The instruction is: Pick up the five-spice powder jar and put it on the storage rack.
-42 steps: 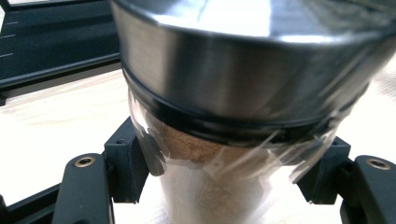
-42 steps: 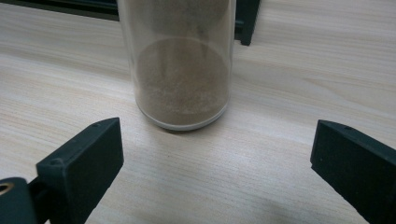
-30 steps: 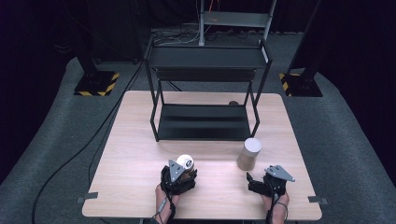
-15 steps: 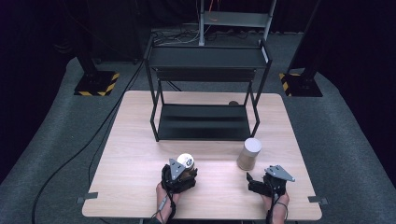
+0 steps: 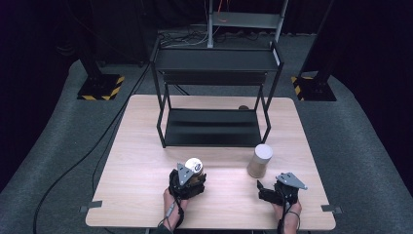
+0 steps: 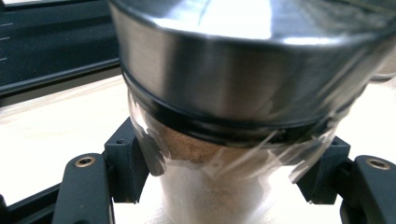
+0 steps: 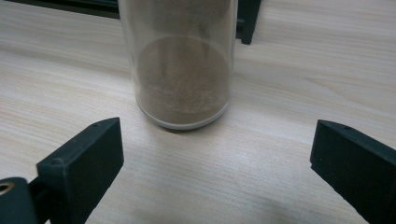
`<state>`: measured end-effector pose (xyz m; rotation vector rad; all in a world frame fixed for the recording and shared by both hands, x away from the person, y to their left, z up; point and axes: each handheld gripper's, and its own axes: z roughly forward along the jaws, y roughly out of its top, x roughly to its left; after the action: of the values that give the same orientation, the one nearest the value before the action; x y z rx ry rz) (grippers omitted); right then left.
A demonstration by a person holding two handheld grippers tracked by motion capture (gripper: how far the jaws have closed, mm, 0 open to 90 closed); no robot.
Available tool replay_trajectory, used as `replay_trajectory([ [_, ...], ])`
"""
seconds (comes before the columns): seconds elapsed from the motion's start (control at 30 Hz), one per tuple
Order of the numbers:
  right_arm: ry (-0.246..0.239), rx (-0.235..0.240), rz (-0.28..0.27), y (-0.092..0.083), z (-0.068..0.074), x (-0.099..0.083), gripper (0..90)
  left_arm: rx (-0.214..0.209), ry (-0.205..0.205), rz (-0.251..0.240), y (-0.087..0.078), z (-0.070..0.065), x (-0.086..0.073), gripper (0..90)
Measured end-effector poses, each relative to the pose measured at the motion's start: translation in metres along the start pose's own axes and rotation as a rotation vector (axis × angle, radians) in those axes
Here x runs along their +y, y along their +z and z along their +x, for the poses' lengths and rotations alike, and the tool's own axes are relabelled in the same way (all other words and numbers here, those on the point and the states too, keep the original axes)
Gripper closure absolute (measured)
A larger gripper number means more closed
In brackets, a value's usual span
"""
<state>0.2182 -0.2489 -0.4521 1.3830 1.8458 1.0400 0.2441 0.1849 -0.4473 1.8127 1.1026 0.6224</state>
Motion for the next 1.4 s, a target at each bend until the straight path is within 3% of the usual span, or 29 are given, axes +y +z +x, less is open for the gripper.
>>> replay_trajectory([
  [1.4,0.0,0.001,0.006,0.0,0.0,0.001,2.1,0.001,0.016,0.0,0.018,0.004,0.013,30.8],
])
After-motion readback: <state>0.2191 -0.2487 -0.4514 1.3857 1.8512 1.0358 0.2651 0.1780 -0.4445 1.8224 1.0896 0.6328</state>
